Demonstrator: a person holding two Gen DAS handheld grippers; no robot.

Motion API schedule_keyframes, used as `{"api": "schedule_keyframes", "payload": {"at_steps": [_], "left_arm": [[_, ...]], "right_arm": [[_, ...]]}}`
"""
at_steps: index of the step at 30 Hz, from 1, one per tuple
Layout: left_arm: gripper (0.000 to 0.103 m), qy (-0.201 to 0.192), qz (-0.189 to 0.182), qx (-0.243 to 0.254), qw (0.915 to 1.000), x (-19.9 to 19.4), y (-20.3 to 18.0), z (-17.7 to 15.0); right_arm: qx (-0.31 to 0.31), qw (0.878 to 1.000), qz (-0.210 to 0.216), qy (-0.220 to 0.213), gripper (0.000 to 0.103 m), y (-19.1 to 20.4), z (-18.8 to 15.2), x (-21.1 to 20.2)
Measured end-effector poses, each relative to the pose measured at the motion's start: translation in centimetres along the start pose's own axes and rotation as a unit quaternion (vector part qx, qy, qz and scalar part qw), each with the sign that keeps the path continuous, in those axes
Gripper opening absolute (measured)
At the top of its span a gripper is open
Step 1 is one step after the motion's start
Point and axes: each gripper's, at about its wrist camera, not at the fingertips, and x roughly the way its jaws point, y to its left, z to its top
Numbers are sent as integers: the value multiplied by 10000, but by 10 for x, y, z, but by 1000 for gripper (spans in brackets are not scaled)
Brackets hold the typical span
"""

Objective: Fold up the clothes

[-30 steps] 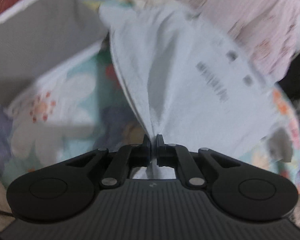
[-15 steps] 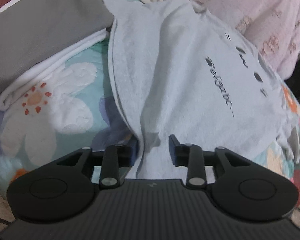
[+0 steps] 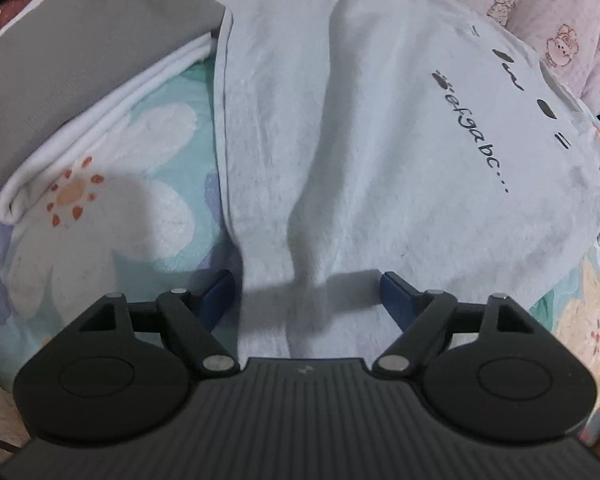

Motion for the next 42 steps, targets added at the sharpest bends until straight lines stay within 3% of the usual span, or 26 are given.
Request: {"api": "schedule_keyframes", "payload": {"at_steps": [2,3,4,10,15,17,22,27,30,31,34,38,41,42], "left_arm": [[61,-85,-287,1,9996,-8,-2,1],[36,-88,-379,12,9992,-12,-3,2],[25,-60,-396,57,9992,-14,-5,3],[26,120,-302,123,9994,-8,-6,6],[47,-39,-360,138,9993,-12,-1,13],[47,-255,-308,202,9990,-20,3,17],[57,-880,-264,187,9956,-40,12,32],[57,-880,-69,35,9961,-29,27,55],[57,-985,0,235,9949,-22,31,92],[62,-1068,7,305,9938,-18,32,108],[70,-1281,112,351,9911,3,44,157],[69,-1191,79,83,9928,49,66,222],[69,-1232,424,240,9912,78,65,251],[70,-1161,434,270,9919,88,66,258]], "right_arm": [[309,9982,119,-500,2,-11,2,-24],[434,9973,-31,-586,2,-13,1,-32],[554,9962,-218,-641,1,-15,-1,-38],[-391,9898,-1339,-284,1,16,-1,-17],[-896,9796,-1796,-77,1,30,-1,-4],[-1064,9755,-1924,-33,1,34,-4,-3],[-1113,9682,-2237,119,2,35,-5,7],[-741,9596,-2714,61,5,16,-3,8],[-162,9727,-2282,-376,19,2,2,-8],[59,9764,-2095,-523,21,-2,4,-14],[429,9883,-1245,-765,28,3,11,-22],[107,9963,-479,-708,33,42,39,-6],[-404,9965,-98,-719,36,78,66,8],[-626,9953,-8,-735,42,92,76,13]]}}
